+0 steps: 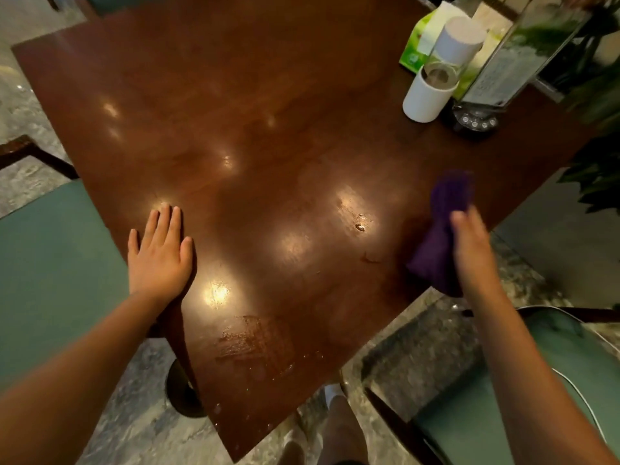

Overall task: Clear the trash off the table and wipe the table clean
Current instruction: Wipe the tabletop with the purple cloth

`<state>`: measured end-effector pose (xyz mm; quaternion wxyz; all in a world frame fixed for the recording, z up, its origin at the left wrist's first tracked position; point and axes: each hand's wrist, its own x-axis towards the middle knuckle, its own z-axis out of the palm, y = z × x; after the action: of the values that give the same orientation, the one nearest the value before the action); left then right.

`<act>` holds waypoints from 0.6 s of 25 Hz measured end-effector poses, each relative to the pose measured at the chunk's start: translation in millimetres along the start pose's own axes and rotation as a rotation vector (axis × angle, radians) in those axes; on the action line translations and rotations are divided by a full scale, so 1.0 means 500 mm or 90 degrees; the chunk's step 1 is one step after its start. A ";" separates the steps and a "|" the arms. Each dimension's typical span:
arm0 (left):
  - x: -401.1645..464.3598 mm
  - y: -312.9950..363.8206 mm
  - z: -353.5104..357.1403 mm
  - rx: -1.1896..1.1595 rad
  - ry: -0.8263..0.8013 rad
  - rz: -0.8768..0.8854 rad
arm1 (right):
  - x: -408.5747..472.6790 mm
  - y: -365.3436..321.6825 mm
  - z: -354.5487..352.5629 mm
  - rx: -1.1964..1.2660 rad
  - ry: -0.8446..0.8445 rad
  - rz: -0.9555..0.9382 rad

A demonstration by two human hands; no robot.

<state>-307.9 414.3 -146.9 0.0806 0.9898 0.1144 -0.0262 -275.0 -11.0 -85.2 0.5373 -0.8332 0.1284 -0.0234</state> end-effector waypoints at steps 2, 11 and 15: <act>-0.001 0.001 -0.001 0.002 0.003 0.004 | 0.056 0.053 0.025 -0.469 -0.095 -0.059; 0.001 0.006 -0.002 0.009 -0.012 -0.005 | 0.010 0.058 0.144 -0.637 -0.166 -0.277; 0.002 0.000 0.000 0.015 -0.008 -0.004 | -0.176 0.034 0.218 -0.600 -0.238 -0.342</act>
<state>-306.9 414.5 -147.1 0.0694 0.9901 0.1168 -0.0343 -343.8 100.6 -137.6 0.0968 -0.9761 -0.1884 0.0481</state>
